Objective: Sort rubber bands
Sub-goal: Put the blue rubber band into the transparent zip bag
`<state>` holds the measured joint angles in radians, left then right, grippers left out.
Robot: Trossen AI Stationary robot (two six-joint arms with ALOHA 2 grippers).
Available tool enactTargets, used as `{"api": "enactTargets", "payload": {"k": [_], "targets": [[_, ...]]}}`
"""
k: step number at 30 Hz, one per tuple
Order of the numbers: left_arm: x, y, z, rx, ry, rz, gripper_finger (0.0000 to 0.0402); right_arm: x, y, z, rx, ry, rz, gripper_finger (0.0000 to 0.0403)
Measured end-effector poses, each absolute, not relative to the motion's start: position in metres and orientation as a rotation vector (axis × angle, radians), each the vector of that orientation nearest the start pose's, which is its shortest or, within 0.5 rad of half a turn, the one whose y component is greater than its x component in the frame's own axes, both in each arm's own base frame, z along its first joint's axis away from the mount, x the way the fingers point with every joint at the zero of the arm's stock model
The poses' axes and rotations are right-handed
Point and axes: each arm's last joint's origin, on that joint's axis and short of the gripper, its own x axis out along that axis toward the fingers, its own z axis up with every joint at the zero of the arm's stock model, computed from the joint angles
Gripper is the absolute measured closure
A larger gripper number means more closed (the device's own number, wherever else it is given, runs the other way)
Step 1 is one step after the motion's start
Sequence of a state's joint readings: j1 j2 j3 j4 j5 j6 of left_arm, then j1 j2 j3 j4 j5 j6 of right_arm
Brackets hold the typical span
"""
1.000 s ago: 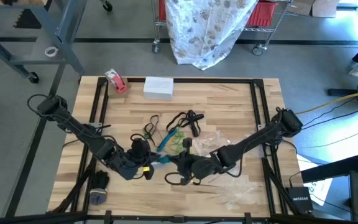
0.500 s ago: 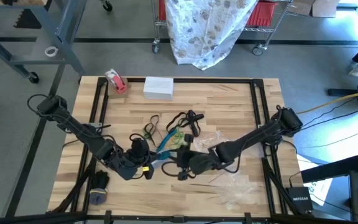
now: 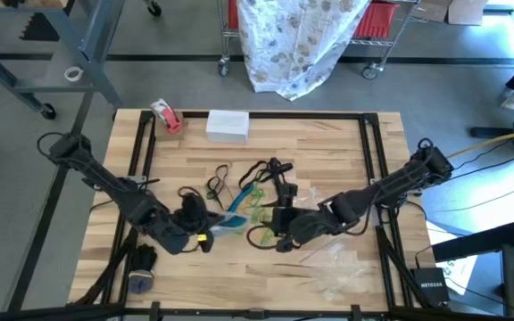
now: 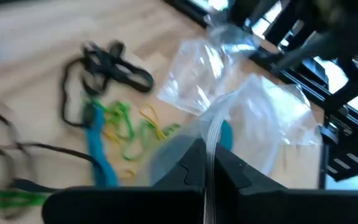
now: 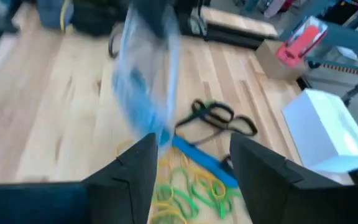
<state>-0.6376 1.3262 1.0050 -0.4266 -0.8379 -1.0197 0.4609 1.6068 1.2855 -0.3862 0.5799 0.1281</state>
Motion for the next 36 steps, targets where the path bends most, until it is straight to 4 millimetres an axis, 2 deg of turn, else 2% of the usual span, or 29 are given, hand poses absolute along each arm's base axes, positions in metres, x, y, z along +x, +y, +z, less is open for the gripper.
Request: {"api": "enactTargets", "payload": {"k": [4,10,14,19,26,36], "targets": [[0.209,-0.127,0.296,-0.438,0.372,0.492,0.0401,0.336,0.129,0.261,-0.218,0.678,-0.144,0.0208],[0.181,-0.102,0.31,-0.393,0.35,0.589,0.0402,0.376,0.103,0.215,-0.226,0.753,-0.078,0.0207],[0.172,-0.09,0.313,-0.382,0.353,0.635,0.0402,0.4,0.086,0.184,-0.259,0.743,0.009,0.0207],[0.17,-0.084,0.312,-0.362,0.373,0.664,0.0401,0.417,0.054,0.152,-0.248,0.785,0.035,0.0207],[0.17,-0.083,0.311,-0.359,0.374,0.673,0.0401,0.423,0.014,0.134,-0.169,0.822,0.088,0.0207],[0.172,-0.08,0.311,-0.362,0.371,0.688,0.0401,0.427,-0.013,0.118,-0.171,0.818,0.158,0.0207]]}}
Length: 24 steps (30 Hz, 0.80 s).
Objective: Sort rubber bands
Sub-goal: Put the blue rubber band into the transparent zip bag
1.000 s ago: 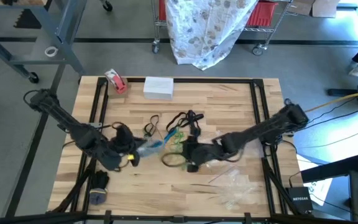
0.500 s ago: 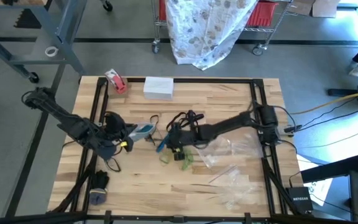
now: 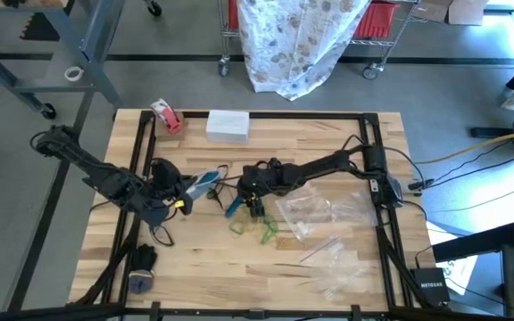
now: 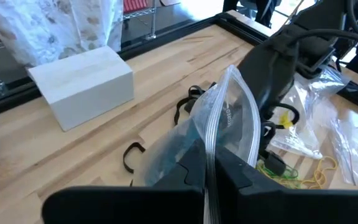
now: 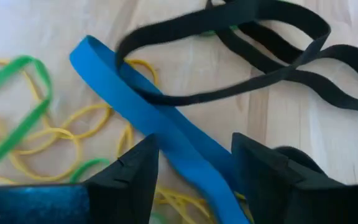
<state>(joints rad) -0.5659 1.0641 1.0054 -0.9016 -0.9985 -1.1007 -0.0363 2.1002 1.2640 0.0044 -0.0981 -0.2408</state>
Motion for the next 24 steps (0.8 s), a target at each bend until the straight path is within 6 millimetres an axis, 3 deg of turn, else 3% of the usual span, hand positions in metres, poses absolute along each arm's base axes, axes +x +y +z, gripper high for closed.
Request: {"api": "enactTargets", "payload": {"k": [11,15,20,24], "targets": [[0.172,-0.08,0.311,-0.399,0.358,0.696,0.0402,0.43,-0.012,0.107,-0.205,0.832,0.19,0.0217],[0.172,-0.08,0.311,-0.404,0.356,0.696,0.0401,0.429,-0.011,0.106,-0.204,0.842,0.199,0.0274],[0.173,-0.081,0.31,-0.4,0.36,0.698,0.0401,0.427,-0.01,0.109,-0.213,0.855,0.191,0.0383],[0.176,-0.084,0.307,-0.389,0.374,0.697,0.0401,0.419,-0.001,0.126,-0.27,0.9,0.125,0.0389]]}}
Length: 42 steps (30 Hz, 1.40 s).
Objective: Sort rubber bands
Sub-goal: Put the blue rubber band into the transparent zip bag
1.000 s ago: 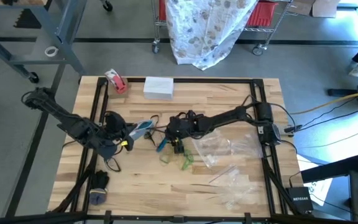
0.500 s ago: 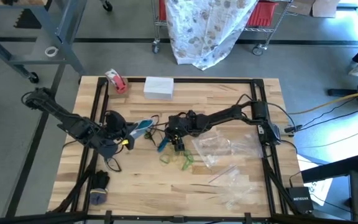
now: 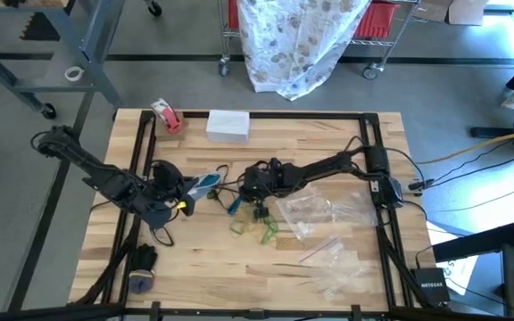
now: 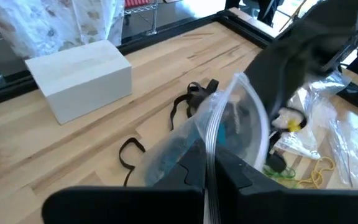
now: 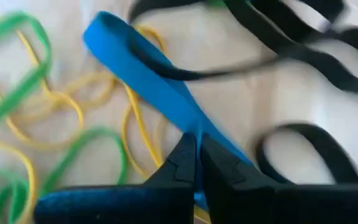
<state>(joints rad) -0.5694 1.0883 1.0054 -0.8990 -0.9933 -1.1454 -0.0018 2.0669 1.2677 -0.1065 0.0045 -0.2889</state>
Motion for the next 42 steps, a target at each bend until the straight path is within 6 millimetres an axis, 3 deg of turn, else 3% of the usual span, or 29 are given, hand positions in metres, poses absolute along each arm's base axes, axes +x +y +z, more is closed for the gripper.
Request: {"api": "enactTargets", "payload": {"k": [11,22,27,31,35,42], "targets": [[0.191,-0.109,0.294,-0.397,0.401,0.629,0.0402,0.378,0.067,0.223,-0.352,0.81,0.059,0.0399],[0.216,-0.146,0.272,-0.435,0.382,0.552,0.0401,0.336,0.122,0.268,-0.181,0.727,0.086,0.0401],[0.22,-0.155,0.261,-0.459,0.389,0.551,0.0401,0.328,0.152,0.263,-0.089,0.744,0.177,0.0401],[0.218,-0.159,0.258,-0.462,0.397,0.548,0.0402,0.331,0.167,0.242,-0.09,0.767,0.156,0.0401],[0.217,-0.159,0.259,-0.458,0.4,0.545,0.0401,0.344,0.17,0.213,-0.096,0.748,0.115,0.0402],[0.216,-0.16,0.259,-0.455,0.404,0.539,0.0401,0.368,0.158,0.165,-0.06,0.795,0.041,0.0402]]}}
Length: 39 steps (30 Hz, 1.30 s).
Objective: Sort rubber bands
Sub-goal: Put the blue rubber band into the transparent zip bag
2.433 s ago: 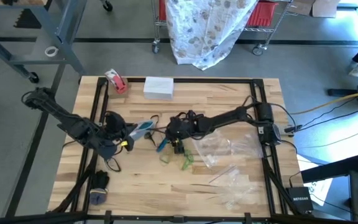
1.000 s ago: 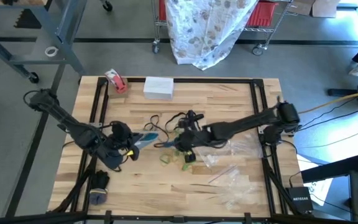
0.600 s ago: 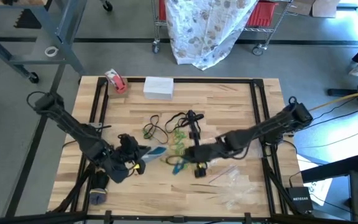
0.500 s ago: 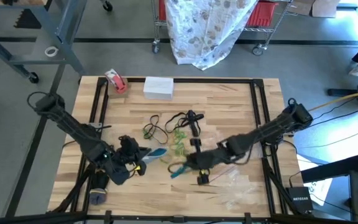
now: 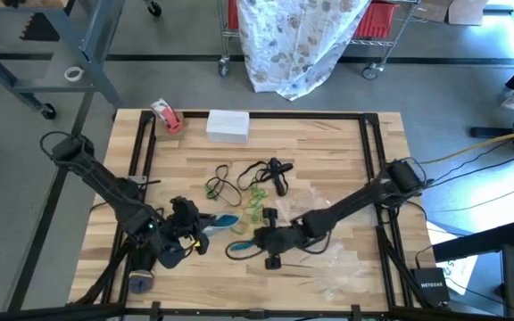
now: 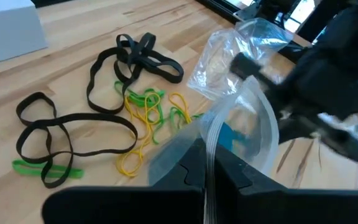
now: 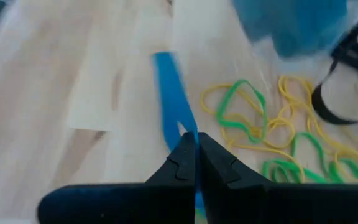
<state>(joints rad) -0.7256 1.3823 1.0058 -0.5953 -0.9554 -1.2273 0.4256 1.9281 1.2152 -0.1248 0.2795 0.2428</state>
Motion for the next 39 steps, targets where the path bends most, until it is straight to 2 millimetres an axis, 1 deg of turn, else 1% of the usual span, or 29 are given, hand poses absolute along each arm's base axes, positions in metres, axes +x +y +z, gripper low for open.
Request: {"api": "enactTargets", "payload": {"k": [6,9,13,15,17,20,22,25,29,36,39], "targets": [[0.216,-0.161,0.259,-0.444,0.409,0.534,0.0401,0.376,0.149,0.134,0.037,0.895,0.013,0.0401],[0.216,-0.16,0.259,-0.434,0.412,0.533,0.0402,0.374,0.147,0.126,0.045,0.948,0.003,0.0382],[0.216,-0.16,0.259,-0.431,0.413,0.533,0.0402,0.371,0.149,0.128,-0.041,0.962,0.051,0.0325],[0.216,-0.16,0.259,-0.429,0.414,0.533,0.0401,0.369,0.153,0.134,-0.092,0.942,0.085,0.0293],[0.216,-0.16,0.259,-0.429,0.415,0.533,0.0401,0.368,0.158,0.141,-0.178,0.893,0.111,0.0266],[0.216,-0.16,0.259,-0.429,0.415,0.533,0.0401,0.371,0.164,0.146,-0.306,0.809,0.141,0.0236],[0.216,-0.16,0.259,-0.429,0.415,0.533,0.0402,0.373,0.167,0.148,-0.345,0.77,0.185,0.0224],[0.216,-0.16,0.259,-0.428,0.415,0.533,0.0401,0.376,0.165,0.15,-0.325,0.758,0.247,0.0218],[0.216,-0.16,0.259,-0.431,0.414,0.534,0.0401,0.377,0.157,0.147,-0.259,0.807,0.29,0.0217],[0.215,-0.16,0.258,-0.424,0.418,0.536,0.0401,0.382,0.152,0.136,-0.181,0.837,0.331,0.0216],[0.215,-0.16,0.258,-0.421,0.419,0.537,0.0401,0.385,0.145,0.13,-0.134,0.86,0.326,0.0216]]}}
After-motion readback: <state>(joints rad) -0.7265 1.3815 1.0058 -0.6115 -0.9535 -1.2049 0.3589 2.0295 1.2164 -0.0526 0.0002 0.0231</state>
